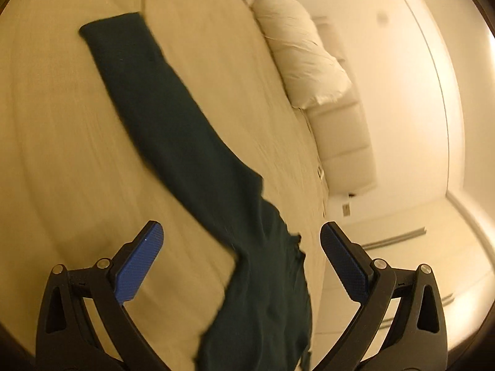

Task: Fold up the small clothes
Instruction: 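Grasp the sleeve cuff with the left tool and fold it across the body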

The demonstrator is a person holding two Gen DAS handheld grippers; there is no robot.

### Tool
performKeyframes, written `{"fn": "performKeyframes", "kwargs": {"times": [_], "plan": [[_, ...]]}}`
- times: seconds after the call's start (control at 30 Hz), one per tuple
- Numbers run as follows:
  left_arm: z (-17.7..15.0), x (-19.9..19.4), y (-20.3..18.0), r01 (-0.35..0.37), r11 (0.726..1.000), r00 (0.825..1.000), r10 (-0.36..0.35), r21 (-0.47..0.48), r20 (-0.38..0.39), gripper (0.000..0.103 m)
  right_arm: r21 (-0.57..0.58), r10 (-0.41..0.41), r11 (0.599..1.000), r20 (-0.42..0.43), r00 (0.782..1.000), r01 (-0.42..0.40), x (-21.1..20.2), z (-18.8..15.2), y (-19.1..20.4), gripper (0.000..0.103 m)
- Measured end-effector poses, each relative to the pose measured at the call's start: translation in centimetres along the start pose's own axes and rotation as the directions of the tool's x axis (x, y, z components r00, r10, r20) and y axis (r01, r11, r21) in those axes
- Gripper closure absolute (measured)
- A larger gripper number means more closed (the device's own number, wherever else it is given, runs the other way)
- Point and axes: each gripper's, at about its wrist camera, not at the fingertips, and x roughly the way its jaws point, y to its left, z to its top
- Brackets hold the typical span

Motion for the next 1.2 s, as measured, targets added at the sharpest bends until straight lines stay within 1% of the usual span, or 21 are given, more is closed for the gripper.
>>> {"fn": "performKeyframes", "kwargs": {"times": [0.1,0.17,0.2,0.27,0.47,0.53,0.57,0.6,0.63,0.67,0.7,0.73,0.8,0.87,0.93,0.97,1.0,1.03,1.1,1.17,1.2], "plan": [[2.6,1.9,2.9,-0.021,0.996,1.0,0.022,-0.088,0.008,0.008,-0.012,0.02,1.0,-0.02,1.0,-0.02,1.6,0.3,0.6,0.0],[4.3,2.8,5.8,0.015,0.984,0.999,-0.007,-0.176,0.044,0.008,-0.009,0.039,0.999,-0.031,0.999,-0.039,2.4,0.4,0.6,0.0],[4.8,3.0,6.6,0.018,0.98,0.999,-0.008,-0.198,0.052,0.012,-0.007,0.044,0.999,-0.036,0.998,-0.045,2.8,0.4,0.6,0.0],[6.0,3.6,8.4,0.041,0.968,0.996,-0.02,-0.248,0.085,0.014,-0.008,0.047,0.999,-0.048,0.998,-0.048,3.6,0.7,0.6,0.0],[9.9,5.2,8.6,0.031,0.972,0.992,-0.001,-0.232,0.129,0.014,0.025,0.079,0.997,-0.062,0.995,-0.078,5.2,0.9,0.2,0.005],[11.2,6.1,9.0,0.029,0.971,0.989,0.007,-0.239,0.145,0.019,0.026,0.091,0.996,-0.058,0.994,-0.09,5.4,0.8,0.1,0.007],[11.9,6.5,9.4,0.028,0.971,0.988,0.009,-0.239,0.152,0.028,0.023,0.092,0.996,-0.057,0.994,-0.091,5.5,0.7,0.1,0.009],[12.6,6.9,9.6,0.023,0.969,0.987,0.017,-0.247,0.157,0.041,0.019,0.094,0.996,-0.055,0.994,-0.093,5.4,0.6,0.0,0.01],[13.0,6.9,9.6,0.018,0.967,0.987,0.023,-0.253,0.158,0.049,0.017,0.094,0.996,-0.051,0.994,-0.093,5.3,0.7,-0.1,0.012],[13.6,7.3,10.0,-0.008,0.966,0.986,0.051,-0.26,0.158,0.07,0.016,0.089,0.996,-0.044,0.995,-0.089,5.2,0.7,-0.4,0.013],[13.6,7.2,9.6,-0.028,0.965,0.985,0.072,-0.261,0.157,0.079,0.017,0.084,0.996,-0.041,0.996,-0.083,5.2,0.7,-0.7,0.016],[13.9,7.4,9.5,-0.053,0.966,0.983,0.096,-0.254,0.159,0.081,0.021,0.073,0.997,-0.035,0.997,-0.072,5.0,0.7,-1.2,0.018],[14.2,7.6,7.8,-0.111,0.978,0.975,0.141,-0.174,0.17,0.094,0.032,0.058,0.998,-0.029,0.998,-0.058,4.7,0.6,-2.0,0.023],[13.4,7.5,4.1,-0.144,0.987,0.973,0.154,-0.07,0.171,0.095,0.059,0.038,0.998,-0.03,0.999,-0.036,4.8,0.3,-3.5,0.026],[12.1,9.1,-0.6,-0.175,0.981,0.975,0.161,0.081,0.155,0.095,0.097,0.031,0.995,-0.036,0.999,-0.028,4.8,-0.1,-5.0,0.026],[11.1,10.3,-3.5,-0.18,0.969,0.977,0.156,0.171,0.144,0.095,0.123,0.029,0.992,-0.038,0.999,-0.024,4.7,-0.4,-6.0,0.027],[10.0,11.4,-5.5,-0.182,0.957,0.979,0.154,0.227,0.135,0.095,0.146,0.026,0.989,-0.039,0.999,-0.02,4.6,-0.6,-6.9,0.027],[8.4,13.1,-8.7,-0.186,0.927,0.981,0.156,0.327,0.117,0.095,0.161,0.023,0.987,-0.037,0.999,-0.017,4.4,-0.8,-7.5,0.027],[4.2,16.5,-14.3,-0.161,0.851,0.987,0.145,0.499,0.072,0.095,0.192,0.011,0.981,-0.027,1.0,-0.006,3.9,-1.2,-9.1,0.027],[0.1,19.5,-18.1,-0.132,0.78,0.989,0.144,0.611,0.03,0.094,0.231,-0.007,0.973,-0.012,1.0,0.01,3.0,-1.3,-11.2,0.027],[-3.2,21.8,-20.4,-0.115,0.722,0.989,0.151,0.682,0.007,0.094,0.246,-0.013,0.969,-0.006,1.0,0.014,2.7,-1.4,-12.1,0.027]]}}
